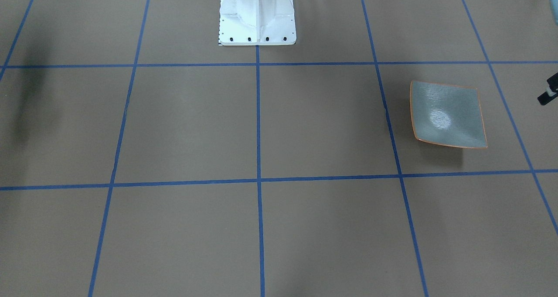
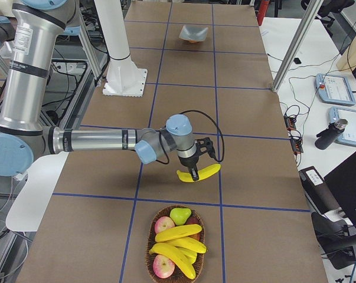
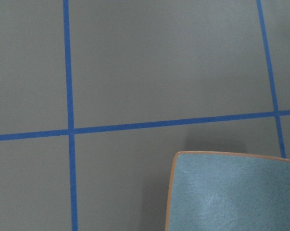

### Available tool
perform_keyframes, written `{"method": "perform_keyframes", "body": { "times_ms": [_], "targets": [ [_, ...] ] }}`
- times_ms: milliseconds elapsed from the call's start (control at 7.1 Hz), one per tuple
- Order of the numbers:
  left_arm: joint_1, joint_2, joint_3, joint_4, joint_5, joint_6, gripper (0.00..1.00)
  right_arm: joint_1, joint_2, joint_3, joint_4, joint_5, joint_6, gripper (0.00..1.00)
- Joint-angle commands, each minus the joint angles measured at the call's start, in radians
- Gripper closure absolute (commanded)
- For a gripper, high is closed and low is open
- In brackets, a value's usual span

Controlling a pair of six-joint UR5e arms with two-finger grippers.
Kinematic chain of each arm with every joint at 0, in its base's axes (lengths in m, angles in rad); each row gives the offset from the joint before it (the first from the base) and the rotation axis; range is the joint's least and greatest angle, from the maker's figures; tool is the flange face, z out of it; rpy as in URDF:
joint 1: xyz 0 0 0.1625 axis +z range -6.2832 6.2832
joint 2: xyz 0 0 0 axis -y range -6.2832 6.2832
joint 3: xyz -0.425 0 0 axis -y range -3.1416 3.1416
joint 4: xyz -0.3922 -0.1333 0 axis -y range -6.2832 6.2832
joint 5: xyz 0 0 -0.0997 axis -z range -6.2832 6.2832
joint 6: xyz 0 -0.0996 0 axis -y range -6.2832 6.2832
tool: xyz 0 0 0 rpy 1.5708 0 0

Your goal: Transfer all bananas from basket to plate

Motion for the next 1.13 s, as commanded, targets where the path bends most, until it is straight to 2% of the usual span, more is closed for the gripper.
{"method": "perform_keyframes", "body": {
  "times_ms": [0,141,282,704,986],
  "targets": [
    [0.158,-0.221,0.108,-0.036,-0.001,-0.201,0.0,-0.141,0.228,-0.007,-0.045,0.071,0.317,1.0],
    [0.225,-0.276,0.151,-0.107,-0.001,-0.307,0.0,-0.211,0.321,-0.018,-0.046,0.071,0.46,1.0],
    [0.232,-0.332,0.217,-0.201,-0.002,-0.384,0.0,-0.257,0.394,-0.026,-0.046,0.069,0.55,1.0],
    [0.33,-0.441,0.254,-0.411,-0.005,-0.736,0.01,-0.387,0.572,-0.041,-0.036,0.052,0.792,1.0],
    [0.398,-0.465,0.262,-0.619,0.007,-0.98,0.01,-0.493,0.662,-0.03,-0.028,-0.068,0.933,1.0]
  ]
}}
